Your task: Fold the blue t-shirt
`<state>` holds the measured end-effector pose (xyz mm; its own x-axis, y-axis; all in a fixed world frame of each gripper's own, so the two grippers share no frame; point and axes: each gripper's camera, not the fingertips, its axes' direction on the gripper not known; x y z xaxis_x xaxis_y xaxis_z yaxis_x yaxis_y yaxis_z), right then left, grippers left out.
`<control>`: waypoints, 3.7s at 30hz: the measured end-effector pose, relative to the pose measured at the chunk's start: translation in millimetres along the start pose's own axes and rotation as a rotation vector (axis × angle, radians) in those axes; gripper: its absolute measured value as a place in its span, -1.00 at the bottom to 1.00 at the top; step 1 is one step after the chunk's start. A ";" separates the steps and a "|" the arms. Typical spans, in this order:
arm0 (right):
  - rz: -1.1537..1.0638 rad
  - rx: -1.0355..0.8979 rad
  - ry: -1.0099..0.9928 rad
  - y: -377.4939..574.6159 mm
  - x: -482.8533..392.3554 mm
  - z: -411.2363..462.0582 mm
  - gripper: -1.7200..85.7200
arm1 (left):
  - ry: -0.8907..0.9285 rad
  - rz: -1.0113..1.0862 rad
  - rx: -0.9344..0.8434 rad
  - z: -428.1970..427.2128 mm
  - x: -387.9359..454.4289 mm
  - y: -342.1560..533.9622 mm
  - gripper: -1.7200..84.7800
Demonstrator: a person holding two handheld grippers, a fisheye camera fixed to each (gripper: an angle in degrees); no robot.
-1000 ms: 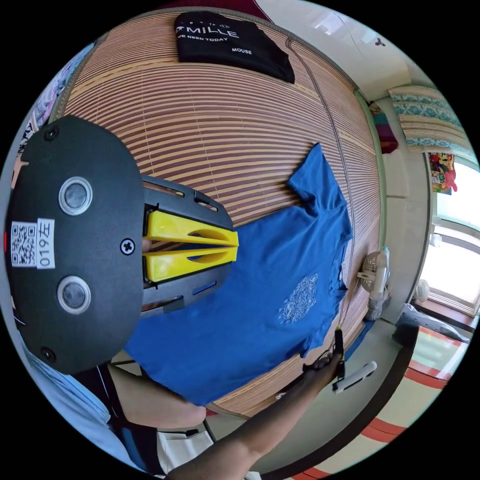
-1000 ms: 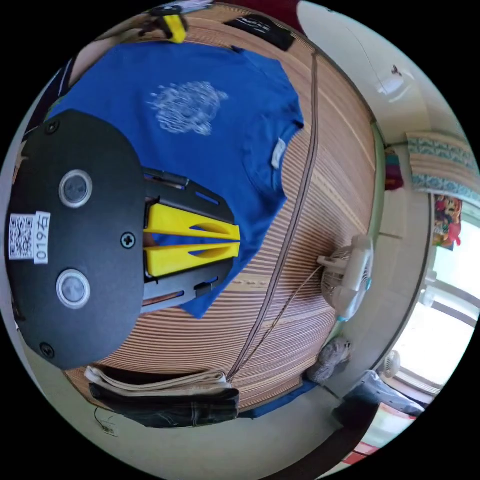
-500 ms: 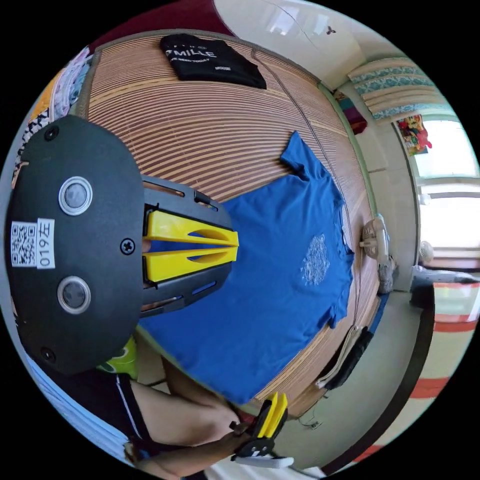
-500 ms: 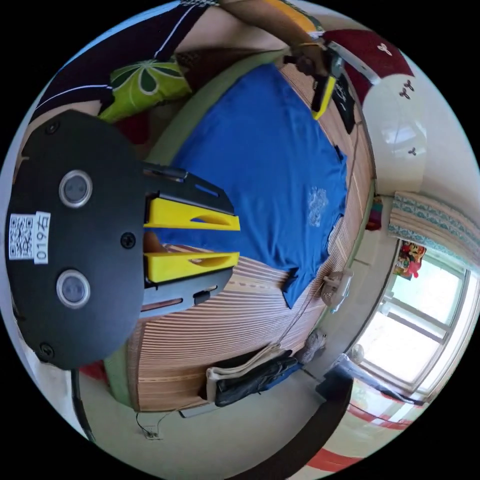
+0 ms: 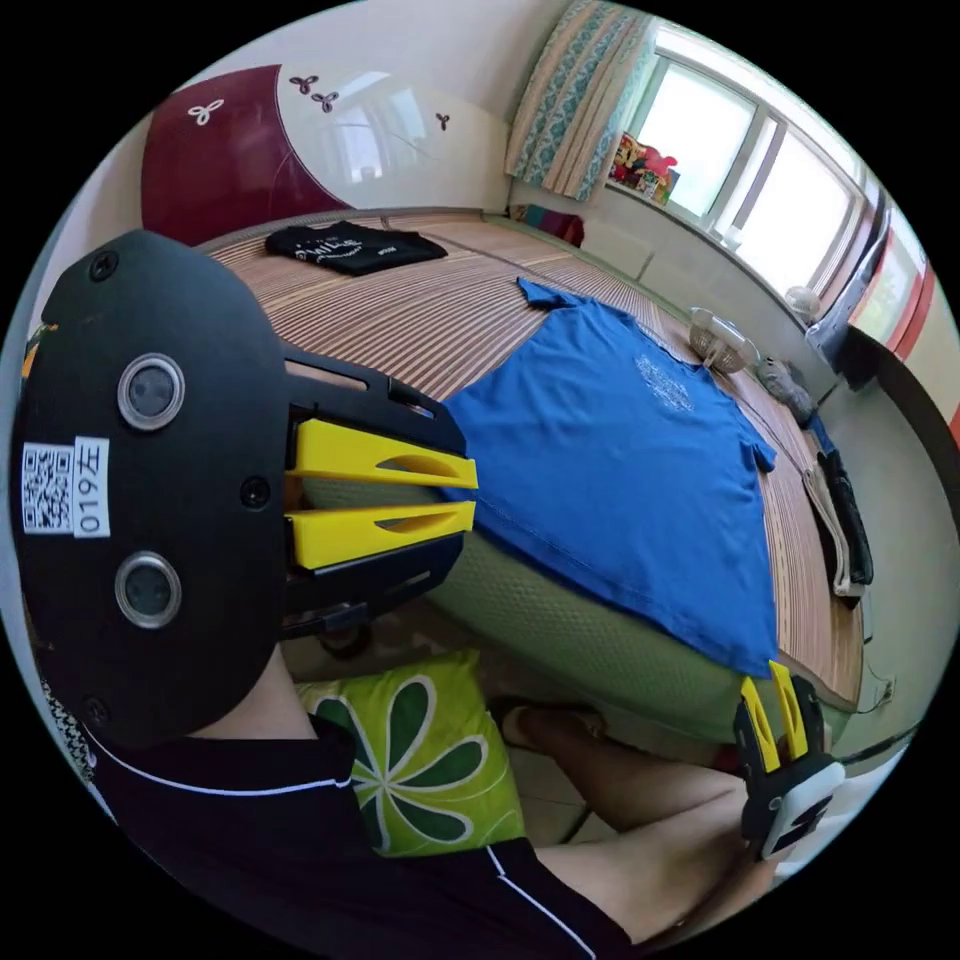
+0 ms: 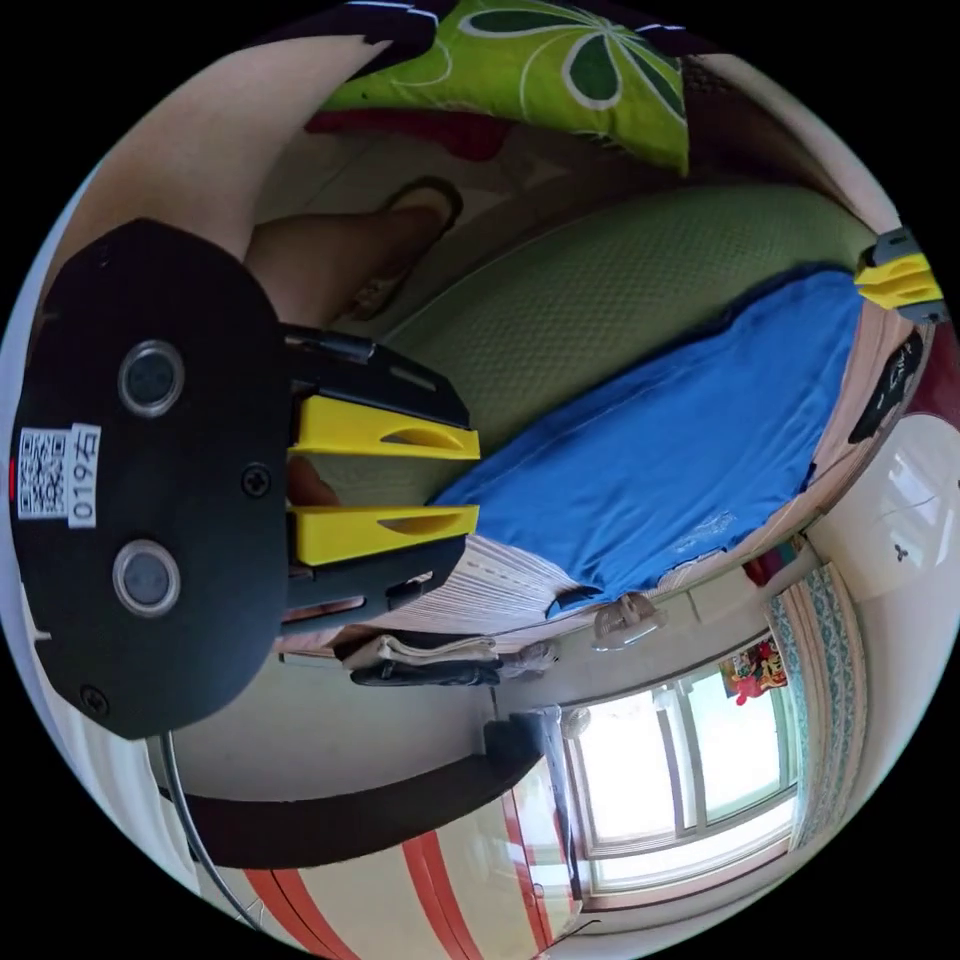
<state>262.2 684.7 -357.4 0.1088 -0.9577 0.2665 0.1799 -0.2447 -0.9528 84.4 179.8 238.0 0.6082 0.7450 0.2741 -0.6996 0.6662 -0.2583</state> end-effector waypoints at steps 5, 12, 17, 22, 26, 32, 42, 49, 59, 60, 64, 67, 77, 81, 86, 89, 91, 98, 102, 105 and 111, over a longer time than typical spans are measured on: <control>-0.089 -0.008 0.045 -15.8 -11.3 -16.7 -0.78 | -0.153 0.113 -0.005 -11.6 73.5 1.9 -0.93; -0.074 -0.008 0.064 -19.2 -9.6 -40.1 -0.79 | -0.180 0.176 -0.030 -2.3 121.4 6.1 -0.90; -0.061 -0.012 0.068 -17.3 -1.6 -54.1 -0.80 | -0.222 0.184 -0.054 5.1 144.3 4.7 -0.89; -0.060 -0.021 0.108 -19.5 6.6 -59.5 -0.88 | -0.285 0.194 -0.104 18.0 163.8 0.5 -0.92; -0.041 -0.013 0.115 -18.2 23.7 -70.0 -0.97 | -0.284 0.165 -0.105 14.0 173.2 -1.0 -0.93; 0.020 -0.016 -0.021 -10.1 59.1 -78.7 -0.98 | -0.234 0.160 -0.139 9.9 179.9 2.2 -0.94; -0.050 -0.056 0.016 -5.6 58.7 -76.1 -0.98 | -0.244 0.216 -0.178 22.6 200.7 10.8 -0.95; -0.060 -0.078 -0.015 0.0 68.8 -77.3 -0.92 | -0.172 0.160 -0.167 20.9 187.6 24.7 -0.95; 0.047 0.225 -0.088 -20.7 74.4 -190.3 -0.80 | -0.153 0.177 0.077 -35.9 200.9 52.2 -0.94; 0.025 0.247 -0.088 -28.9 66.6 -196.3 -0.80 | -0.158 0.178 0.088 -34.7 203.0 49.9 -0.94; -0.054 0.348 -0.140 -84.0 24.3 -214.2 -0.81 | -0.129 0.147 0.135 -16.5 207.5 31.4 -0.94; -0.117 0.350 -0.124 -103.5 -0.2 -211.2 -0.81 | -0.072 0.126 0.183 -13.6 207.9 30.5 -0.94; -0.175 0.350 -0.037 -109.3 -29.6 -210.3 -0.83 | -0.115 0.141 0.205 0.3 219.4 40.7 -0.94; -0.194 0.344 -0.040 -109.5 -32.7 -210.9 -0.84 | -0.111 0.138 0.211 1.5 216.7 42.1 -0.94; -0.209 0.350 -0.010 -102.1 -38.1 -214.1 -0.84 | -0.102 0.129 0.221 2.3 213.2 46.2 -0.94; -0.185 0.350 0.013 -100.9 -35.3 -215.7 -0.88 | -0.102 0.131 0.235 1.0 213.1 47.9 -0.94; -0.172 0.352 0.008 -99.5 -32.3 -218.1 -0.93 | -0.097 0.134 0.248 -1.1 213.1 48.6 -0.93; -0.116 0.370 -0.004 -92.7 -20.2 -226.6 -0.98 | -0.142 0.145 0.251 1.6 217.5 49.5 -0.89; -0.105 0.375 -0.010 -89.5 -16.9 -228.5 -0.98 | -0.185 0.129 0.212 9.5 216.5 49.6 -0.90; -0.105 0.379 -0.004 -87.1 -17.5 -229.1 -0.98 | -0.182 0.105 0.207 11.1 212.5 51.1 -0.92; -0.090 0.375 0.024 -85.9 -17.1 -225.7 -0.98 | -0.233 0.089 0.222 9.8 216.4 52.1 -0.94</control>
<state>24.3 687.9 -313.1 0.0546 -0.9392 0.3389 0.5332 -0.2595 -0.8052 175.9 375.4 293.0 0.4565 0.7548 0.4710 -0.8263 0.5560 -0.0901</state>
